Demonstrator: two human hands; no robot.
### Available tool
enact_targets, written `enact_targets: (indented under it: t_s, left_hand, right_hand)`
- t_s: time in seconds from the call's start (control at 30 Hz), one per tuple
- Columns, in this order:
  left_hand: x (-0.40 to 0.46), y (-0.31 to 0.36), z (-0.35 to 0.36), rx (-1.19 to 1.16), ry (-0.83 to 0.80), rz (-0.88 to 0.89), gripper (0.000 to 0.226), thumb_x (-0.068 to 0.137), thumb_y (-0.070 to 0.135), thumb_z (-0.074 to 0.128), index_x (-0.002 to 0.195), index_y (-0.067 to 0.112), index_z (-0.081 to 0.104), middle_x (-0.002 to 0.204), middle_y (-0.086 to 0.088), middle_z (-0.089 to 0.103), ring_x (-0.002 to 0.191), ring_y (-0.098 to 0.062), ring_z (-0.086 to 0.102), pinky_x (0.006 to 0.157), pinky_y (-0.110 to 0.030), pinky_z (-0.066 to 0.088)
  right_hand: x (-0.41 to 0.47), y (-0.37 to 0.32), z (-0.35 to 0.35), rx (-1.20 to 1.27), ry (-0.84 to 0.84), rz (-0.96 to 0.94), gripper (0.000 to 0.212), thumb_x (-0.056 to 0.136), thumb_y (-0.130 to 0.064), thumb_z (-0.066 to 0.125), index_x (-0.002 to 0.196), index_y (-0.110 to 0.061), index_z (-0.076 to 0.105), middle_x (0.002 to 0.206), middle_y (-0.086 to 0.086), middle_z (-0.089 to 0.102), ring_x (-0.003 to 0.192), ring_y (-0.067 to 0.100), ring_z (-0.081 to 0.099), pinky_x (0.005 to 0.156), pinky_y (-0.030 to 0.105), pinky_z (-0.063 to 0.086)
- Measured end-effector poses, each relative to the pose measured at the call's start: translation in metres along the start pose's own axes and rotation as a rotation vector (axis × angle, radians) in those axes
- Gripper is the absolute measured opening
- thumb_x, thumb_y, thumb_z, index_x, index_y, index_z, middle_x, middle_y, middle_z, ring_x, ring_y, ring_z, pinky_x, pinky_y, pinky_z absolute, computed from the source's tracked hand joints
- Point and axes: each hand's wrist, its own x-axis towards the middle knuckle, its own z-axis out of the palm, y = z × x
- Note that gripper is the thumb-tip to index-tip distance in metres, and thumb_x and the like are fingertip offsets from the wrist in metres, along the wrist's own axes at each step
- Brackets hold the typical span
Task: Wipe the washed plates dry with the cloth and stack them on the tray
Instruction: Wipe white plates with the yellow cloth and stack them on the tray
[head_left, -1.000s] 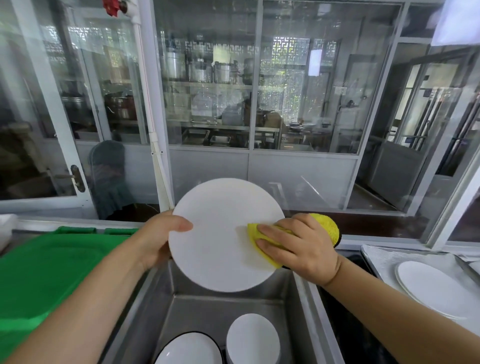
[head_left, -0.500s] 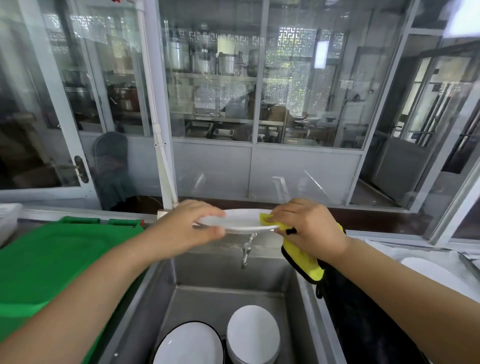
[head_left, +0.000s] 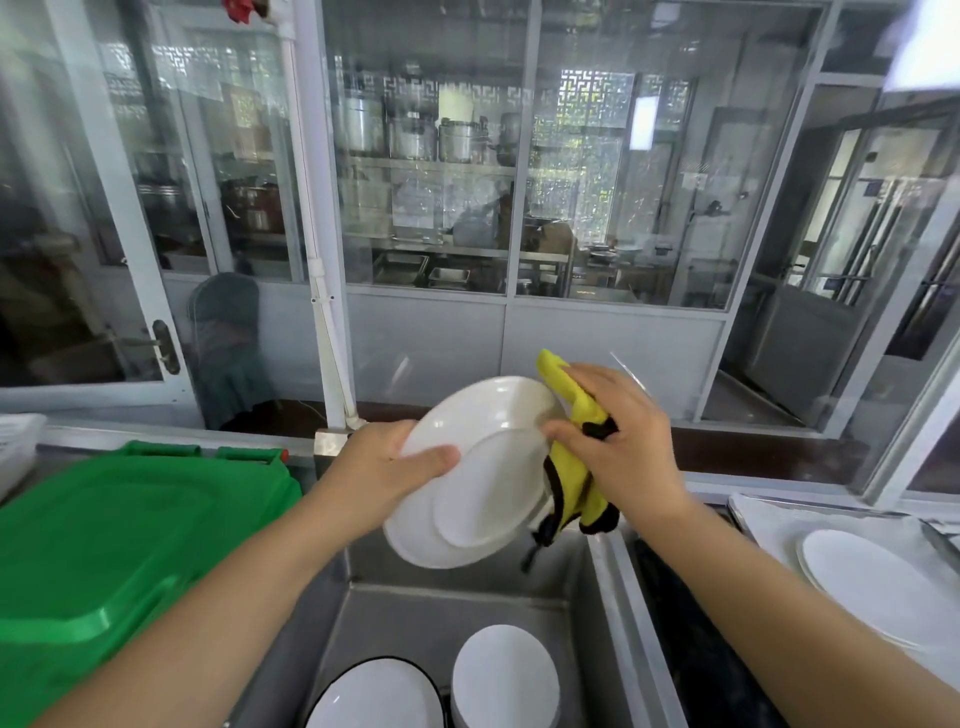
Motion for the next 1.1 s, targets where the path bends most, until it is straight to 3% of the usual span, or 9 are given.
enact_targets:
  t_s: [0.13,0.23,0.4,0.5,0.63,0.73,0.8,0.9,1.1]
  left_hand:
    - [0.000,-0.001,0.013,-0.224,0.040,-0.029,0.036,0.059,0.053,0.070,0.087,0.032,0.074,0.087,0.002,0.076,0.078,-0.015,0.072,0.068,-0.031,0.057]
    - [0.000,0.003,0.022,-0.303,0.053,-0.060,0.032,0.060,0.048,0.073,0.087,0.032,0.075,0.086,-0.001,0.076,0.078,-0.017,0.072,0.067,-0.032,0.057]
    - [0.001,0.003,0.031,-0.228,-0.012,-0.049,0.033,0.065,0.051,0.071,0.090,0.029,0.073,0.088,0.001,0.075,0.081,-0.012,0.071,0.069,-0.028,0.056]
    - [-0.002,0.005,0.028,-0.269,0.002,-0.023,0.033,0.065,0.051,0.071,0.090,0.030,0.074,0.088,0.001,0.075,0.082,-0.013,0.071,0.069,-0.027,0.056]
    - [-0.006,0.006,0.017,-0.436,0.085,-0.026,0.023,0.064,0.032,0.080,0.087,0.029,0.076,0.088,-0.002,0.076,0.079,-0.016,0.072,0.061,-0.024,0.054]
    - [-0.007,0.007,0.010,-0.593,0.215,-0.074,0.024,0.063,0.029,0.076,0.084,0.018,0.076,0.088,-0.006,0.076,0.077,-0.019,0.072,0.058,-0.027,0.056]
    - [-0.005,0.009,0.009,-0.657,0.281,-0.100,0.027,0.065,0.029,0.069,0.087,0.014,0.072,0.086,-0.006,0.076,0.076,-0.019,0.072,0.059,-0.028,0.057]
    - [-0.003,0.011,0.014,-0.643,0.286,-0.126,0.018,0.078,0.021,0.067,0.093,0.013,0.068,0.087,-0.004,0.076,0.078,-0.018,0.072,0.066,-0.031,0.057]
    - [0.004,0.015,0.019,-0.656,0.317,-0.126,0.020,0.082,0.023,0.065,0.095,0.007,0.067,0.087,-0.010,0.075,0.078,-0.024,0.070,0.071,-0.037,0.058]
  right_hand:
    - [-0.011,-0.007,0.021,-0.108,0.058,-0.078,0.064,0.078,-0.039,0.073,0.127,-0.001,0.057,0.128,0.010,0.054,0.108,0.026,0.047,0.099,0.027,0.034]
    - [-0.011,-0.020,0.034,-0.197,0.045,-0.271,0.069,0.091,-0.057,0.042,0.127,0.000,0.057,0.136,0.015,0.049,0.103,0.024,0.042,0.097,0.032,0.034]
    - [-0.010,-0.036,0.047,-0.207,0.012,-0.491,0.037,0.099,-0.034,0.043,0.122,-0.015,0.066,0.138,-0.002,0.051,0.107,0.023,0.049,0.089,0.044,0.042]
    - [-0.005,-0.037,0.044,-0.142,0.041,-0.420,0.030,0.096,-0.025,0.050,0.120,-0.016,0.066,0.136,-0.003,0.054,0.104,0.025,0.051,0.089,0.042,0.041]
    - [0.000,-0.020,0.035,-0.060,0.196,-0.079,0.029,0.093,-0.010,0.057,0.120,-0.010,0.065,0.130,-0.002,0.057,0.099,0.024,0.046,0.095,0.030,0.040]
    - [-0.011,-0.006,0.031,-0.047,0.218,0.081,0.037,0.090,0.002,0.059,0.126,-0.009,0.061,0.129,-0.004,0.055,0.104,0.023,0.043,0.097,0.040,0.043]
    - [-0.014,-0.006,0.030,-0.092,0.241,0.100,0.040,0.090,0.000,0.059,0.129,-0.010,0.059,0.130,-0.002,0.056,0.106,0.017,0.039,0.099,0.036,0.040]
    - [-0.010,-0.021,0.035,-0.169,0.241,0.004,0.047,0.086,-0.009,0.060,0.132,-0.004,0.053,0.128,0.003,0.056,0.105,0.015,0.037,0.098,0.022,0.030]
    - [-0.022,-0.046,0.055,-0.216,0.020,-0.407,0.033,0.093,-0.015,0.053,0.123,-0.003,0.063,0.130,0.011,0.059,0.094,0.023,0.045,0.086,0.039,0.044]
